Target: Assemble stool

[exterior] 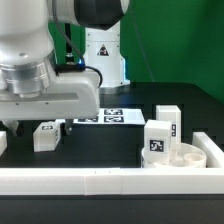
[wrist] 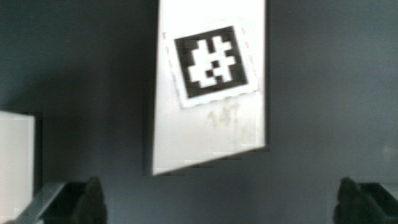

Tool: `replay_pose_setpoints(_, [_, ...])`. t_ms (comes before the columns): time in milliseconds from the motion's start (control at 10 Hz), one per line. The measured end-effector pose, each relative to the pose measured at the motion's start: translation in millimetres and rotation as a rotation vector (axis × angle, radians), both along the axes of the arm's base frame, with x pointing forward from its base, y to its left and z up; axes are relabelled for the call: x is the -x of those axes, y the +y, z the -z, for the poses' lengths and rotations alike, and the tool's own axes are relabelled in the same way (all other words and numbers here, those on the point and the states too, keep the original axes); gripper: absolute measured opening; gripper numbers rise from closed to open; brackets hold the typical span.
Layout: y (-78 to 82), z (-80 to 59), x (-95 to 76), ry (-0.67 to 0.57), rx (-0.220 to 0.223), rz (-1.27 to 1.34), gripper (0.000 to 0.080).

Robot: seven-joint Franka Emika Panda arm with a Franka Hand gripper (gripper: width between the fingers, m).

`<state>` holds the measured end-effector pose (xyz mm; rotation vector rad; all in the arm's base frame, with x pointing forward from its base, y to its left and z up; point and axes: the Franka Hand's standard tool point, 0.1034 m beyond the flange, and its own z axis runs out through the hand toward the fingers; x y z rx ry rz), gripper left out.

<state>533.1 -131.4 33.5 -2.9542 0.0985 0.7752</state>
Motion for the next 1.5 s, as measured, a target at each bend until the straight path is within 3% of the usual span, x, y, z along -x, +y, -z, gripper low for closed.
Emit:
replay_pose_setpoints(200, [-2.6, 3.7, -1.2, 0.088, 0.039, -0.008, 0.0648])
replay_pose_setpoints(300, [-3.7, 6.0, 6.9, 0.165, 0.054, 0.0, 0.0648])
replay_pose_setpoints(700, [1.4, 15.6, 30.9, 0.469, 0.007, 0.01, 0.0648])
replay_pose_setpoints(1000, [2.2, 21.6, 30.1, 0.486, 0.006, 0.006, 0.0619])
replay_pose_setpoints(1100, [0.8, 23.3, 31.0, 0.487, 0.006, 0.008, 0.0441])
replay_pose_setpoints(1200, [-1.2, 24.0, 31.4, 0.486, 0.007, 0.011, 0.0322])
replay_pose_setpoints(1500, [2.8, 16.0, 24.6, 0.466, 0.004, 0.003, 0.0322])
